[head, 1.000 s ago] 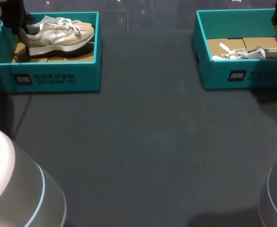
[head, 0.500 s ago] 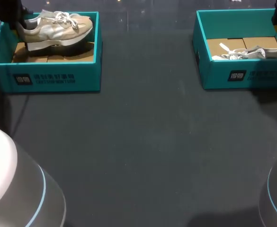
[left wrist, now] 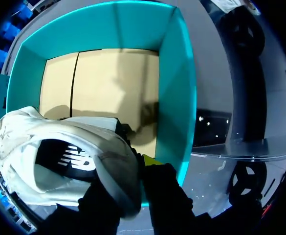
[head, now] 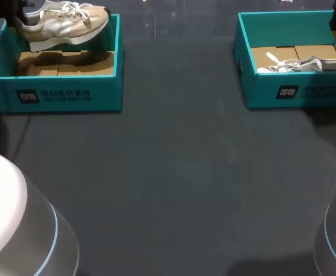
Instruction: Take the shoe out of the shoebox, open the shoe tongue, remove and reinsert the insole, then place the shoe into the shoebox
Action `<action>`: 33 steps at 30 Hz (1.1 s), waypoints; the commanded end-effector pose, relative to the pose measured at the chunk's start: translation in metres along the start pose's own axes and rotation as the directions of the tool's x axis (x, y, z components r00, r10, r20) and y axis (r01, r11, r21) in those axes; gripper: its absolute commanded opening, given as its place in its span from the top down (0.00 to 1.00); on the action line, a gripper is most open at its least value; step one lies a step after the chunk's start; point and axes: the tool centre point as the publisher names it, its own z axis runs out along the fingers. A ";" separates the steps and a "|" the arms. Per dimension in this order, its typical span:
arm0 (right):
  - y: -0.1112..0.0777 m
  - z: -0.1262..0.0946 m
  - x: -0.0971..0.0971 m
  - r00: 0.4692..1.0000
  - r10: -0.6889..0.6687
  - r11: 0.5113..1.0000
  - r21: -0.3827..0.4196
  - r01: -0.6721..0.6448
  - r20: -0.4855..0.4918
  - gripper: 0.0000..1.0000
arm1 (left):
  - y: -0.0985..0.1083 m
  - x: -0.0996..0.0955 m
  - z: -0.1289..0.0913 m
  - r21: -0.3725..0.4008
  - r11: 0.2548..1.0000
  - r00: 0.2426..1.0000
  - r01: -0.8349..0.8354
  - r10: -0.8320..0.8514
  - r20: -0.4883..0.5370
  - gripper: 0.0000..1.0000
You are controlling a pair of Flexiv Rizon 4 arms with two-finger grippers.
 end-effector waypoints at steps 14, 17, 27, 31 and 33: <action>-0.001 -0.001 0.000 1.000 0.001 1.000 -0.001 -0.001 0.001 0.00 | -0.006 0.002 -0.070 -0.049 0.999 1.000 -0.014 0.014 0.004 1.00; -0.001 -0.001 0.000 1.000 0.001 1.000 -0.001 -0.001 0.001 0.00 | -0.006 0.004 -0.087 -0.050 0.999 1.000 -0.012 0.013 0.013 1.00; -0.001 -0.001 0.000 1.000 0.001 1.000 -0.001 -0.001 0.001 0.00 | -0.012 0.001 -0.137 -0.080 0.997 1.000 -0.013 0.013 -0.008 1.00; -0.001 -0.001 0.000 1.000 0.001 1.000 -0.001 -0.001 0.001 0.00 | -0.019 -0.001 -0.155 -0.106 0.994 1.000 -0.007 0.004 -0.026 1.00; -0.001 -0.001 0.000 1.000 0.001 1.000 -0.001 -0.001 0.001 0.00 | -0.024 -0.002 -0.164 -0.113 0.994 0.999 -0.009 0.005 -0.032 1.00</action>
